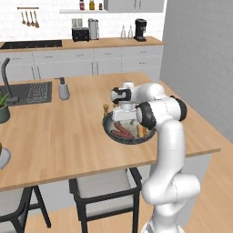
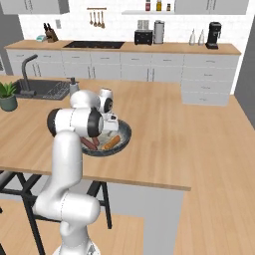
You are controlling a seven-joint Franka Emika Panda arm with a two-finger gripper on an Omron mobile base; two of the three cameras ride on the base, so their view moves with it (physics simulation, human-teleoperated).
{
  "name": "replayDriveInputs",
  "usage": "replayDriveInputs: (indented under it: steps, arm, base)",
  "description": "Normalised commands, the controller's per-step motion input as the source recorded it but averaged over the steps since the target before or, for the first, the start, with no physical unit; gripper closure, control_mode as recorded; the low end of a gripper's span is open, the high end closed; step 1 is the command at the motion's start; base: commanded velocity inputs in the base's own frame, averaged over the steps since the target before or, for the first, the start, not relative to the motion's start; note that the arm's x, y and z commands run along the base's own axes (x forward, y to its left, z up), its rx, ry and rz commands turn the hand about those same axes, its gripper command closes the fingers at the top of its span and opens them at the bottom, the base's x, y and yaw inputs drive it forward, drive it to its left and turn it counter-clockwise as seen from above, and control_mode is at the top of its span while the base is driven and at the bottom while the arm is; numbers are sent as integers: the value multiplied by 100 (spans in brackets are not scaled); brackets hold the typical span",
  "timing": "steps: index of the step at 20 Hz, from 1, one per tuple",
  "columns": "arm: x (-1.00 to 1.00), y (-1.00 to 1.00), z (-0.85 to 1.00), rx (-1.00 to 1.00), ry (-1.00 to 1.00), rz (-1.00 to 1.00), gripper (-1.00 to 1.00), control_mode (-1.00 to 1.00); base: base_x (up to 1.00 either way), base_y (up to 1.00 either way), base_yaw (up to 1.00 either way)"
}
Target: Place one bun and one sausage from the bowl on each plate.
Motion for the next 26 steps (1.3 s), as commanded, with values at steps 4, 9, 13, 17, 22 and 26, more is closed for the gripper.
replayDriveInputs:
  steps: [4,9,13,17,22,26]
  arm:
    - [-6,15,-3,0,0,2,-100,-100]
    - [-14,20,0,0,0,4,-100,-100]
    - [-1,16,-14,0,0,5,-100,-100]
    - [-1,14,-14,0,0,5,-100,-100]
    - [-35,4,-13,0,0,8,-100,-100]
    - [-27,0,-26,0,0,9,-100,-100]
  base:
    - [0,0,0]
    - [0,0,0]
    - [0,0,0]
    - [0,0,0]
    - [0,0,0]
    - [0,0,0]
